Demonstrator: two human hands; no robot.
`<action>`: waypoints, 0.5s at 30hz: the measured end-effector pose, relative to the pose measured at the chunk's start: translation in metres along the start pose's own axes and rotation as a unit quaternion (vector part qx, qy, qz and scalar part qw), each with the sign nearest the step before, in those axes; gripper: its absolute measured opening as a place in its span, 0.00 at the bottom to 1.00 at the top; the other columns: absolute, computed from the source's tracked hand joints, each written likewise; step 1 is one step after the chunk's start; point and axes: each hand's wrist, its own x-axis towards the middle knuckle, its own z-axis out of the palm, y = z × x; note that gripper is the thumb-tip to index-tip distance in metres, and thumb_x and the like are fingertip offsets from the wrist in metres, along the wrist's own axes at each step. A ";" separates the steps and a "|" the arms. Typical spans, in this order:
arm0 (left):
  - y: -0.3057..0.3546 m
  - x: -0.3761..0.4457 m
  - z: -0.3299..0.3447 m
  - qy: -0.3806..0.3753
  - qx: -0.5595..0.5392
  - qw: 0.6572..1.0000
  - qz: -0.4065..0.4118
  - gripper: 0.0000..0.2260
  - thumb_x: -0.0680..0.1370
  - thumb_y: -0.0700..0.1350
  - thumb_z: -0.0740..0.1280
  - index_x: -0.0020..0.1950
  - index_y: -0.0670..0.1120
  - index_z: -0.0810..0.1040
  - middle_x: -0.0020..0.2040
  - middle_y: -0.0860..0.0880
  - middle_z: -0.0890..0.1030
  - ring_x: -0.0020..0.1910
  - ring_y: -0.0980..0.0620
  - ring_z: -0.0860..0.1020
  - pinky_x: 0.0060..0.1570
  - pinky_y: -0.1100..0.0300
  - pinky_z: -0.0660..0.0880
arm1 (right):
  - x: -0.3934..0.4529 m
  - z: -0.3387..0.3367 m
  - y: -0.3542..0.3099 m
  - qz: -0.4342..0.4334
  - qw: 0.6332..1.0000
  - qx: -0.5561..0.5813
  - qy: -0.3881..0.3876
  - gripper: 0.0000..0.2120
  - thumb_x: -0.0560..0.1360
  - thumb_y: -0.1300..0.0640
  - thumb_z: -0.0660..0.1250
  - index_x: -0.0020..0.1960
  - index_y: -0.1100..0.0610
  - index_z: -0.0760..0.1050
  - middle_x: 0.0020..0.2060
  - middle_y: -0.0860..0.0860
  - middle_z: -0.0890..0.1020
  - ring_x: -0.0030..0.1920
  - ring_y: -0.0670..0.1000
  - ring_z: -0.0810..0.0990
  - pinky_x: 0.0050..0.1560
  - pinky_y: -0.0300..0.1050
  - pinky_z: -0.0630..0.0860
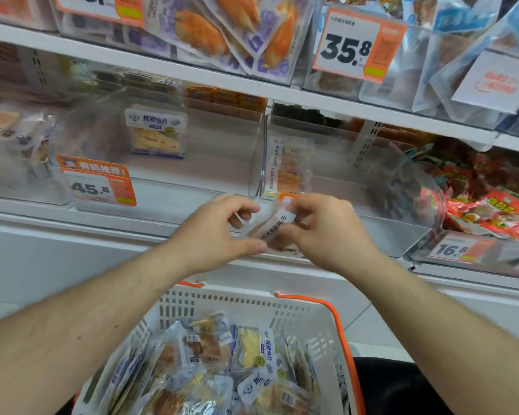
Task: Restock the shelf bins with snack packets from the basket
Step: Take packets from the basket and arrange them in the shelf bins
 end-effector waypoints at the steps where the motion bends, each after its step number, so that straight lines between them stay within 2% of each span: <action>1: 0.004 0.008 -0.006 0.013 0.025 1.000 0.015 0.25 0.66 0.54 0.79 0.60 0.54 0.75 0.51 0.57 0.74 0.48 0.58 0.76 0.51 0.65 0.72 | 0.002 -0.011 0.001 -0.011 0.999 0.003 0.041 0.06 0.72 0.50 0.73 0.48 0.47 0.80 0.38 0.42 0.79 0.44 0.47 0.79 0.44 0.41 0.72; 5: 0.015 0.044 -0.009 0.078 0.144 0.986 -0.003 0.27 0.73 0.61 0.70 0.67 0.50 0.72 0.60 0.53 0.73 0.54 0.54 0.73 0.58 0.53 0.73 | 0.012 -0.044 0.009 -0.085 0.975 0.004 0.207 0.09 0.73 0.54 0.74 0.52 0.54 0.82 0.39 0.41 0.76 0.39 0.44 0.76 0.46 0.45 0.77; 8: 0.011 0.068 0.002 0.039 0.238 0.968 -0.074 0.26 0.77 0.66 0.60 0.68 0.50 0.72 0.65 0.51 0.75 0.61 0.49 0.75 0.59 0.51 0.72 | 0.029 -0.052 0.018 -0.125 0.953 -0.037 0.274 0.09 0.72 0.54 0.74 0.51 0.54 0.82 0.40 0.44 0.79 0.38 0.45 0.76 0.46 0.47 0.77; 10: 0.004 0.074 0.013 0.005 0.311 0.945 -0.101 0.23 0.80 0.66 0.54 0.62 0.53 0.76 0.59 0.50 0.80 0.58 0.47 0.77 0.55 0.52 0.70 | 0.044 -0.052 0.023 -0.133 0.953 -0.065 0.264 0.10 0.72 0.53 0.73 0.52 0.54 0.81 0.44 0.49 0.84 0.41 0.50 0.80 0.47 0.50 0.78; 12: 0.000 0.073 0.020 0.023 0.357 0.929 -0.100 0.22 0.81 0.65 0.52 0.53 0.53 0.80 0.50 0.51 0.83 0.54 0.46 0.79 0.52 0.54 0.66 | 0.062 -0.048 0.028 -0.110 0.964 -0.110 0.215 0.11 0.74 0.51 0.71 0.55 0.53 0.81 0.48 0.52 0.84 0.47 0.57 0.82 0.49 0.54 0.78; 15: -0.003 0.072 0.024 0.056 0.335 0.935 -0.102 0.23 0.80 0.64 0.55 0.45 0.50 0.80 0.42 0.52 0.82 0.51 0.46 0.79 0.53 0.53 0.64 | 0.099 -0.035 0.039 -0.028 0.984 -0.137 0.106 0.12 0.75 0.50 0.71 0.57 0.51 0.80 0.50 0.51 0.84 0.51 0.57 0.81 0.53 0.54 0.79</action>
